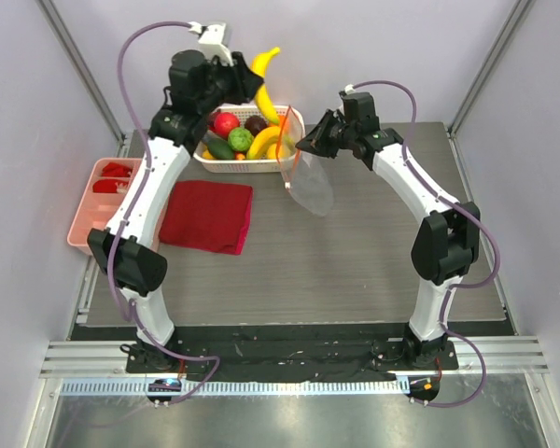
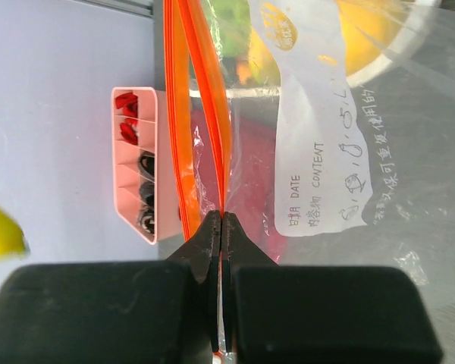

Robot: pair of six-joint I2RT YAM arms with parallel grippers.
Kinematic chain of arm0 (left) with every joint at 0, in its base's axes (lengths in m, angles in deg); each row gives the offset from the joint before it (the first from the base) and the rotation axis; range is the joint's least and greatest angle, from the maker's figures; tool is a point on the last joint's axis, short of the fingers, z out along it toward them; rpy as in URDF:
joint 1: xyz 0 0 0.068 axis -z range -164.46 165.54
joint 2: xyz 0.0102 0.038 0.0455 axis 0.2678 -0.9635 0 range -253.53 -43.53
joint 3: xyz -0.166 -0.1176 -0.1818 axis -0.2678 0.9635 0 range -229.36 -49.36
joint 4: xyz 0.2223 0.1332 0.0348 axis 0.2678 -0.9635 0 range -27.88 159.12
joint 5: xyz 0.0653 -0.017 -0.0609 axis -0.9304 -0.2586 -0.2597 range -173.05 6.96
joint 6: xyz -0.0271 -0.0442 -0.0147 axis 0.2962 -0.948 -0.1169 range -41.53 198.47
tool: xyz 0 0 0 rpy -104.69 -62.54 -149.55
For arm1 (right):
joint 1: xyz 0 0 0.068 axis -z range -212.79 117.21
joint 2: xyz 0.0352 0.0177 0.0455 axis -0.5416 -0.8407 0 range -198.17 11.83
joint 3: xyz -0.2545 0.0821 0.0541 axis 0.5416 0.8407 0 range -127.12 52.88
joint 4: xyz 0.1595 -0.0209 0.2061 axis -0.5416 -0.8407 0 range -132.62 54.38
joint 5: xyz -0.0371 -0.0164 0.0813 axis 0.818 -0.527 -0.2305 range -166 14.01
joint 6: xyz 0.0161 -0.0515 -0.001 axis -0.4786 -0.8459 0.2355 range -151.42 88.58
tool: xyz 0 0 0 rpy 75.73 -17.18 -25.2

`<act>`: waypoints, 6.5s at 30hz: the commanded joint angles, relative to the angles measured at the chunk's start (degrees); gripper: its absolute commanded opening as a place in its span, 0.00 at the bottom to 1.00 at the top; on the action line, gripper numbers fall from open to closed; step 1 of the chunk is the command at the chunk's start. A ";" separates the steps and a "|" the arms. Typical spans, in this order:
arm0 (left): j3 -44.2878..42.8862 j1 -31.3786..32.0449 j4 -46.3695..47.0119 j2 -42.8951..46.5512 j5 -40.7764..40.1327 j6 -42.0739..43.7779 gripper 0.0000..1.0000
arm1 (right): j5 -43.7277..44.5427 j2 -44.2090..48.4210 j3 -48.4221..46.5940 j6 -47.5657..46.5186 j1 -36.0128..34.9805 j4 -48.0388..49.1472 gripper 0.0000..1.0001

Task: Place the food in the zip-top bag and seal the zipper
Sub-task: Place the fake fruit in the zipper food storage bag, then pick up the fake fruit from the bin, then place the fake fruit in the zipper food storage bag, then pick up the fake fruit from the bin.

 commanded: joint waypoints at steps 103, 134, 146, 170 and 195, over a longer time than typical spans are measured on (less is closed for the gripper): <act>-1.30 -11.51 -12.94 -26.80 -14.10 -24.75 0.72 | -4.45 2.75 3.85 -2.74 8.19 10.30 0.01; 1.76 -5.30 3.30 -7.30 6.71 -6.50 0.27 | -8.14 -0.59 4.99 4.12 7.31 16.10 0.01; 4.49 8.96 8.25 -7.11 3.66 10.13 0.27 | -7.88 0.03 6.22 3.77 6.34 16.28 0.01; 0.71 4.76 6.48 -8.26 -2.76 0.40 1.00 | -7.27 2.40 6.57 1.49 7.49 14.26 0.01; -12.91 -7.47 4.62 -32.08 -23.86 -9.12 1.00 | -4.37 2.49 5.69 -1.07 7.84 11.45 0.01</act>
